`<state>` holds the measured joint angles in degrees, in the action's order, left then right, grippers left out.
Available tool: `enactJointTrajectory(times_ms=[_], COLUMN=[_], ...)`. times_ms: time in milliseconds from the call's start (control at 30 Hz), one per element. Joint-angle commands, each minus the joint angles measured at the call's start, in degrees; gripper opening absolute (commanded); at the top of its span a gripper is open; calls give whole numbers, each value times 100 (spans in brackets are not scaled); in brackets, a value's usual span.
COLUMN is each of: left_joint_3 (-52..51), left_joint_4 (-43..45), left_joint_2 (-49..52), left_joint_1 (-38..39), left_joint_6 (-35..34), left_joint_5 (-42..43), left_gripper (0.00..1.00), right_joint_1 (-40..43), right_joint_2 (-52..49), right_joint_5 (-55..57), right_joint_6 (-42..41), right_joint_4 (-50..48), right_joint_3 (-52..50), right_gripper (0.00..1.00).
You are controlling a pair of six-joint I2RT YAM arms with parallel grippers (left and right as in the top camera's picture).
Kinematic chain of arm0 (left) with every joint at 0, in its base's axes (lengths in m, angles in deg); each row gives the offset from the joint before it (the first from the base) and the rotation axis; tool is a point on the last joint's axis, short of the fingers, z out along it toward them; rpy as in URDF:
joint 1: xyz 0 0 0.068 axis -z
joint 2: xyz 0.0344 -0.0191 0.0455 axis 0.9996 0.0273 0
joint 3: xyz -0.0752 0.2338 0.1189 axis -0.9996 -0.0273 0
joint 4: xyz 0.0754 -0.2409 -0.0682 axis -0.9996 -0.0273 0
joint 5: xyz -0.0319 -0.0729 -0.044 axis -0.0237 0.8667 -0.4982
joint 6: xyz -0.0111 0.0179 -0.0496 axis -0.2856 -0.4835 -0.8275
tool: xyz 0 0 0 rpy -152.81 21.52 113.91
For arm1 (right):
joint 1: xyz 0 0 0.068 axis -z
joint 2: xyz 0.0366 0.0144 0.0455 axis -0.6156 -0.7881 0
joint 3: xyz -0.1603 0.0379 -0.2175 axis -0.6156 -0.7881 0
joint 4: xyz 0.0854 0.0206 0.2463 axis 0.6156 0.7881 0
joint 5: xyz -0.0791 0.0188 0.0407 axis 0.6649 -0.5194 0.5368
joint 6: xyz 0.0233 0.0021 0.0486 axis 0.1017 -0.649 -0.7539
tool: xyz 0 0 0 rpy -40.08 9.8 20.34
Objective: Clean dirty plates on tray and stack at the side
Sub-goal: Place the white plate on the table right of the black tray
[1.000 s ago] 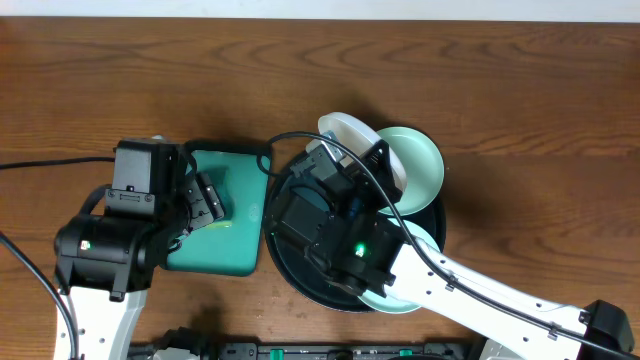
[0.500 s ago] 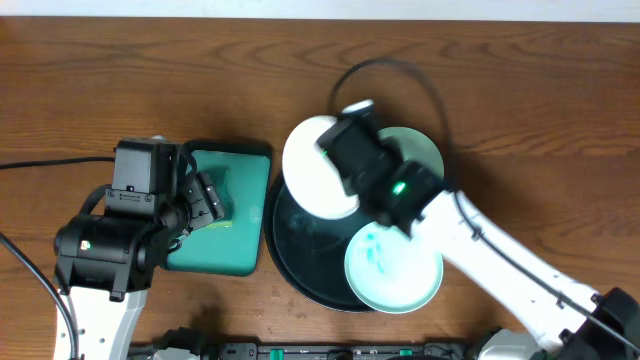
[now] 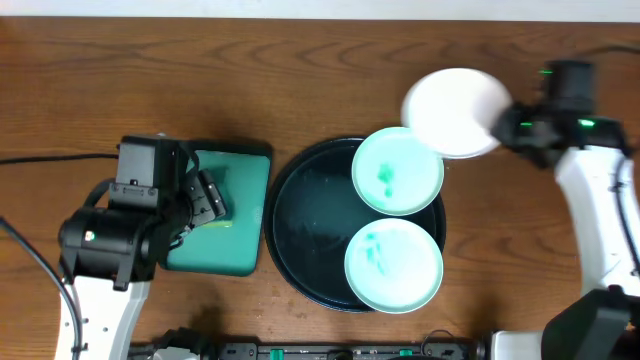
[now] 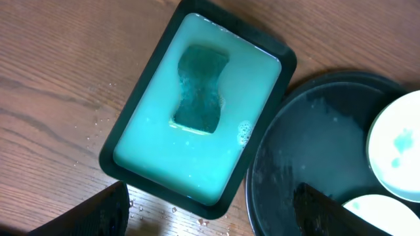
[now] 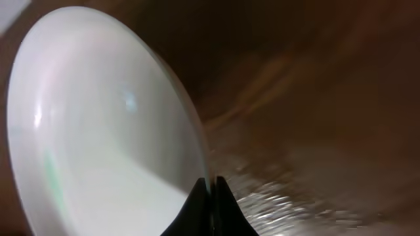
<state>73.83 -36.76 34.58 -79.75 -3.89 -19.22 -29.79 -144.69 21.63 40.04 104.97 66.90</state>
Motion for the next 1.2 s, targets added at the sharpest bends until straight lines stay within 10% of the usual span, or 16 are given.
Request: enactJointTrajectory(times_ms=[0,633,800,1100,1167], left_joint_3=[35,35,35,35,35], left_joint_4=[46,127,129,127,127], left_joint_2=[157,402,402,402,402], left_joint_1=[9,9,9,9,9], left_joint_6=[31,35,35,35,35], left_joint_5=[-26,-24,-26,-26,-26], left_gripper=[80,80,80,80,80], right_joint_1=[857,2527,2509,2002,1711], right_joint_2=[-7,-1346,-1108,1217,1661], right_joint_5=[-275,-155,-590,-750,-748], right_joint_6=[-98,-610,-273,278,289], right_joint_4=[-28,-1303,-1252,-999,-966], right_joint_3=[-227,-1829,-1764,-1576,-1578], right_gripper=[2,3,62,77,99])
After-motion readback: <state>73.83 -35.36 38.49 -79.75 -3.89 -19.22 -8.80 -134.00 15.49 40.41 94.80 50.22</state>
